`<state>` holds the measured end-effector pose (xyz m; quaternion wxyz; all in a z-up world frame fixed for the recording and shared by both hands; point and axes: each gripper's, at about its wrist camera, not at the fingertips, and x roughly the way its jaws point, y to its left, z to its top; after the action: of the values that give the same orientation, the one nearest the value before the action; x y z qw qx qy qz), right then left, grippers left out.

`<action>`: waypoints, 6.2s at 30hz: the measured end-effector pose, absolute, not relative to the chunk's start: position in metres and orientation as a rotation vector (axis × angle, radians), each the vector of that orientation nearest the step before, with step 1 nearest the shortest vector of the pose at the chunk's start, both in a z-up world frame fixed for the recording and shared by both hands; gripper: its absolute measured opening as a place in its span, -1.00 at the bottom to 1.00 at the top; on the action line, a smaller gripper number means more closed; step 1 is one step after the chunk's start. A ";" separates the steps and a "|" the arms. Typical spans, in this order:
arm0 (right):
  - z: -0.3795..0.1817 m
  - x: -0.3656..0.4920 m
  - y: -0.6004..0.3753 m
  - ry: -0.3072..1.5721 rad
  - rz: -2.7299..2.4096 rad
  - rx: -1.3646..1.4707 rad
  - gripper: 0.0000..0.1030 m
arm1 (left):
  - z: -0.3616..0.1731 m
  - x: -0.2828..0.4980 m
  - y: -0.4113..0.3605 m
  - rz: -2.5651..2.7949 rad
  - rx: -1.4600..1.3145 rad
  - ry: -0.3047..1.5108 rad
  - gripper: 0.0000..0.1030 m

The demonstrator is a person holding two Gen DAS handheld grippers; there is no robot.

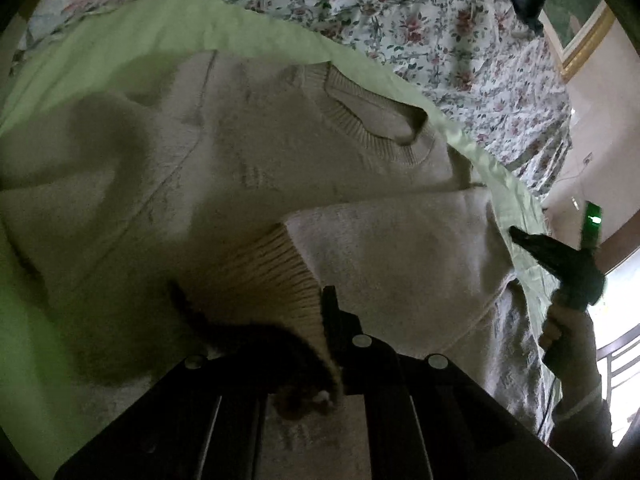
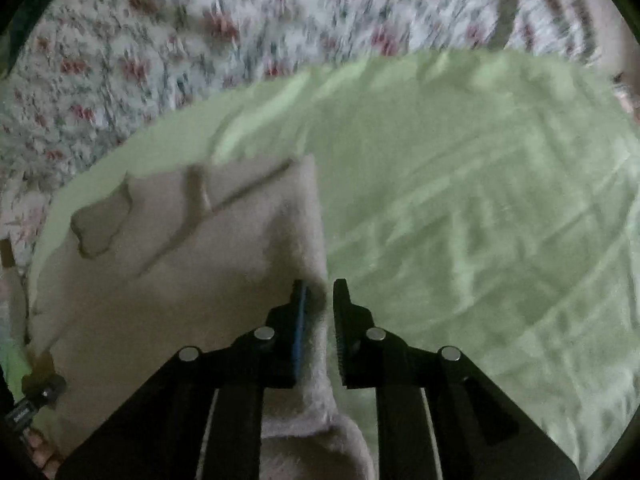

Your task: Fold small clothes

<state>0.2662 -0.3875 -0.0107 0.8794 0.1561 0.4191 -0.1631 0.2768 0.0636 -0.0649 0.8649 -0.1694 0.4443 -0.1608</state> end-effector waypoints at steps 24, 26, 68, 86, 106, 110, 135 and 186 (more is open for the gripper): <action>-0.003 0.180 -0.271 0.885 0.028 0.444 0.15 | 0.014 0.245 0.219 0.118 -0.238 0.774 0.53; -0.004 0.177 -0.264 0.891 0.049 0.450 0.15 | 0.023 0.269 0.242 0.209 -0.209 0.747 0.62; -0.014 0.143 -0.296 0.852 -0.035 0.580 0.15 | -0.004 0.291 -0.077 -0.415 0.026 0.759 -0.78; -0.020 0.191 -0.303 0.812 0.006 0.657 0.15 | -0.021 0.222 0.007 -0.280 -0.031 0.802 0.47; -0.008 0.212 -0.292 0.789 0.103 0.608 -0.79 | -0.058 0.257 0.148 0.205 -0.154 0.875 0.43; 0.040 0.189 -0.334 0.627 0.042 0.651 -0.80 | -0.058 0.256 0.141 0.249 -0.109 0.876 0.37; 0.008 0.356 -0.170 0.946 0.486 0.378 0.60 | -0.062 0.224 0.164 0.255 -0.246 0.796 0.17; 0.007 0.235 -0.326 0.831 -0.026 0.413 -0.89 | -0.048 0.276 0.161 0.194 -0.145 0.903 0.45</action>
<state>0.2349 -0.3258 0.0070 0.8942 0.1993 0.4007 -0.0126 0.2760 0.1610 -0.0478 0.8927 -0.0699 0.4352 0.0934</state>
